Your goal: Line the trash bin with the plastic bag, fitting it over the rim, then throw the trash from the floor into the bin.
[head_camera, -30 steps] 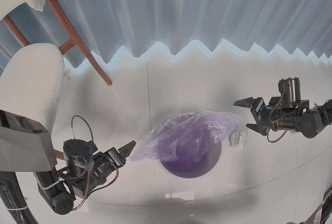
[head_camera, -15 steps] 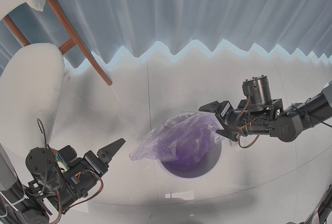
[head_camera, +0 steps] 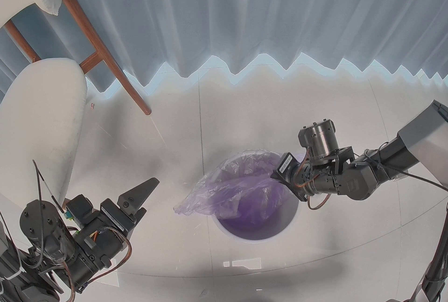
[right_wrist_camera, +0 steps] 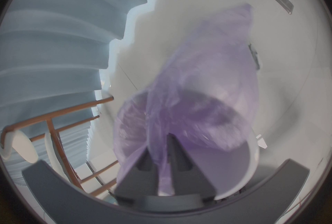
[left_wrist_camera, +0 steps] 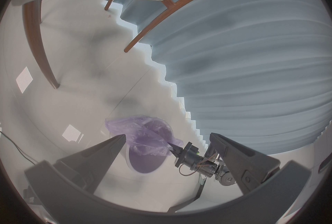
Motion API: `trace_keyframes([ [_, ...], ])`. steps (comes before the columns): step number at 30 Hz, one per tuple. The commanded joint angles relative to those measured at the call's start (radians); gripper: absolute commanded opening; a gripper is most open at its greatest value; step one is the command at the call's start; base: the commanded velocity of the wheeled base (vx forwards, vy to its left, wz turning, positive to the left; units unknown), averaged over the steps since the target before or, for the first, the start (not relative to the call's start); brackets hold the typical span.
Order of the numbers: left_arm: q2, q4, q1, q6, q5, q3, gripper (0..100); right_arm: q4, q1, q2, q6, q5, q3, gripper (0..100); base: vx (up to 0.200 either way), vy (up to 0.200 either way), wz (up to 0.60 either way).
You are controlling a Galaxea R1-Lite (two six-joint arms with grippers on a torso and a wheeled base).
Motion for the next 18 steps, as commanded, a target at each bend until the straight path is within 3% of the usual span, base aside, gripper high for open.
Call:
trace_keyframes([
  [1, -0.013, 0.025, -0.047, -0.042, -0.001, 0.018, 100, -0.007, 0.053, -0.093, -0.019, -0.035, 0.128, 0, 0.000, 0.000, 0.00],
  [9, 0.030, 0.076, -0.146, -0.042, -0.011, 0.018, 100, -0.019, 0.171, -0.262, -0.085, -0.059, 0.432, 0, 0.000, 0.000, 0.00],
  [18, 0.138, 0.119, -0.120, -0.031, -0.146, 0.007, 100, -0.195, 0.180, -0.260, -0.084, -0.062, 0.645, 0, 0.000, 0.000, 0.00],
])
